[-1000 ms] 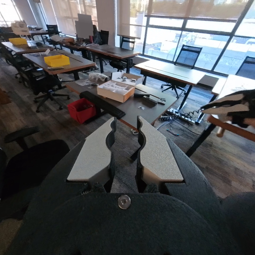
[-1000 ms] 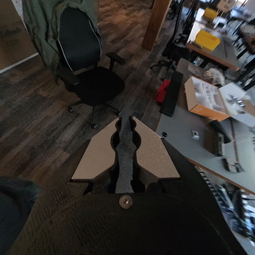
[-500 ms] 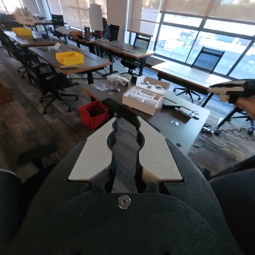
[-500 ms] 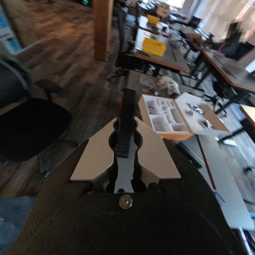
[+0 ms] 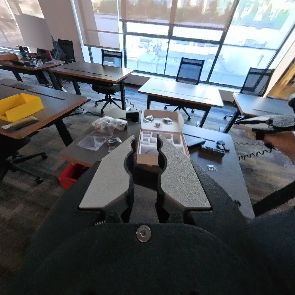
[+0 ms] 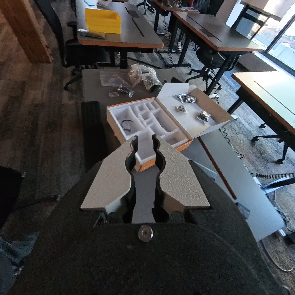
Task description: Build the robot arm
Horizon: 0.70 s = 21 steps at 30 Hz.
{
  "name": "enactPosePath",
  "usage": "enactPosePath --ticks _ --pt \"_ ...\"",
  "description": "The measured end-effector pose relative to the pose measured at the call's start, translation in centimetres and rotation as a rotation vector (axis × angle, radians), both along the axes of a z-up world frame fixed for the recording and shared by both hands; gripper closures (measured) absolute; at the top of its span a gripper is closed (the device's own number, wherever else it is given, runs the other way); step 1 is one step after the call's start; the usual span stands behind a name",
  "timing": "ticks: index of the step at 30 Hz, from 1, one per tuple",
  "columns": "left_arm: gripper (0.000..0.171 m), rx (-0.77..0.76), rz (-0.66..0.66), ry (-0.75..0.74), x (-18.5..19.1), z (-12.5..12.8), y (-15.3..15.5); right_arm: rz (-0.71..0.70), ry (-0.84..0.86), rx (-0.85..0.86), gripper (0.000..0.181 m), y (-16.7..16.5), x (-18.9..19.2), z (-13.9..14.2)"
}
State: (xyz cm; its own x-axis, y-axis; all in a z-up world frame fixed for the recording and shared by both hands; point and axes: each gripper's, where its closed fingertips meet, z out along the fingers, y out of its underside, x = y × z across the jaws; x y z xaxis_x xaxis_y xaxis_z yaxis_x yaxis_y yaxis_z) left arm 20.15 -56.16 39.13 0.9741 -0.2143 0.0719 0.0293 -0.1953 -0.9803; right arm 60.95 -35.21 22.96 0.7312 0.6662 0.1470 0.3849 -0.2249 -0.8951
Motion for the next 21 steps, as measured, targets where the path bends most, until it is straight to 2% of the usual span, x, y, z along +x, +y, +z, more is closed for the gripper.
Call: enactPosePath --ticks 3,6,10,15,21 --pt "0.149 -0.016 -0.039 -0.09 -2.1 -0.7 6.9 -0.046 -0.028 -0.009 0.161 5.3 -1.2 -0.1" --pt "0.148 -0.035 -0.104 -0.08 -3.5 -0.7 12.7 -0.04 -0.023 0.016 0.161 9.7 -3.1 0.6" --pt "0.148 -0.033 -0.168 -0.107 -5.1 0.3 19.6 -0.1 -0.119 0.023 0.158 13.4 -3.5 0.9" --pt "0.148 -0.074 -0.302 -0.049 -7.6 -1.1 28.0 -0.276 -0.083 -0.022 0.156 14.4 -2.3 -0.8" --pt "0.148 -0.048 -0.499 -0.019 -11.8 -3.2 38.5 -0.584 -0.022 -0.042 0.156 11.6 -2.6 -1.4"
